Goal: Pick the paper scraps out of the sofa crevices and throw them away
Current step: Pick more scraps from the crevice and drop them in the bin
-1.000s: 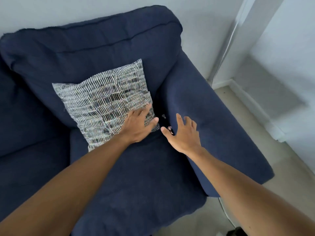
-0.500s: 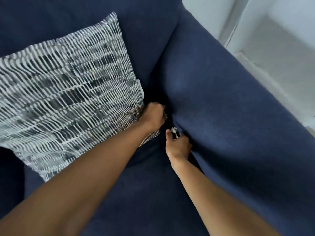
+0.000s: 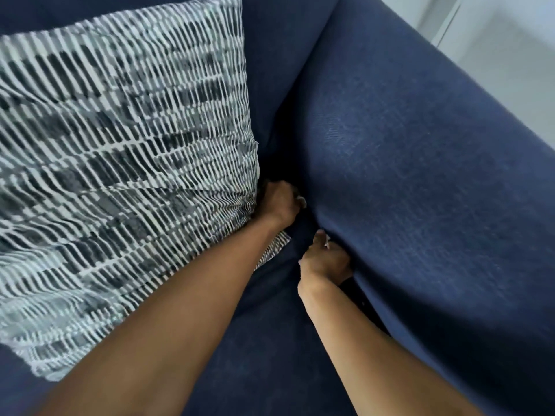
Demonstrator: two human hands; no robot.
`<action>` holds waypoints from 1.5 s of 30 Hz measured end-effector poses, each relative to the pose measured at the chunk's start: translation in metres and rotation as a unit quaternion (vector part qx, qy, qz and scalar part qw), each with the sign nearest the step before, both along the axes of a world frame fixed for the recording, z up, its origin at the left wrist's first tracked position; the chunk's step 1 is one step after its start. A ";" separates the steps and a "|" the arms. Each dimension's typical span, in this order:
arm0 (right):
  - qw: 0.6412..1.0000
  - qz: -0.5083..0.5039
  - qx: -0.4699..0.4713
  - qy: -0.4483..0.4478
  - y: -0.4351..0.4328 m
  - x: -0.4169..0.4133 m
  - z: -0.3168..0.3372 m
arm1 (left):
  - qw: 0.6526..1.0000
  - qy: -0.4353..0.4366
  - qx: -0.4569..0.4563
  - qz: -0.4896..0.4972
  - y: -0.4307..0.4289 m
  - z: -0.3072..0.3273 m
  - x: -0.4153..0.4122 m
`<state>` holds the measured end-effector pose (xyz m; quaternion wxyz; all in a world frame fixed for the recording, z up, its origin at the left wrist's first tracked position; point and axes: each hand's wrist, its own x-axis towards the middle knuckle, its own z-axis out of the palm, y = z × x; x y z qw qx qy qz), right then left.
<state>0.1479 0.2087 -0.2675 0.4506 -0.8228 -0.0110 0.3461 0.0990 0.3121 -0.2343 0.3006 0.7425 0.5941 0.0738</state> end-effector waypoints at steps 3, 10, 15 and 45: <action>0.998 0.035 0.016 0.058 -0.003 0.002 0.001 | 0.999 -0.031 -0.010 0.021 -0.005 0.007 -0.004; 0.995 0.096 0.023 -0.004 -0.028 -0.006 0.038 | 0.996 -0.059 -0.011 0.067 -0.031 0.030 -0.020; 0.985 0.155 0.050 -0.054 -0.052 -0.001 0.088 | 0.997 -0.064 0.016 0.027 -0.055 0.078 -0.021; 0.841 0.381 0.100 -0.372 -0.247 0.212 0.489 | 0.975 -0.108 0.189 -0.054 -0.241 0.458 0.054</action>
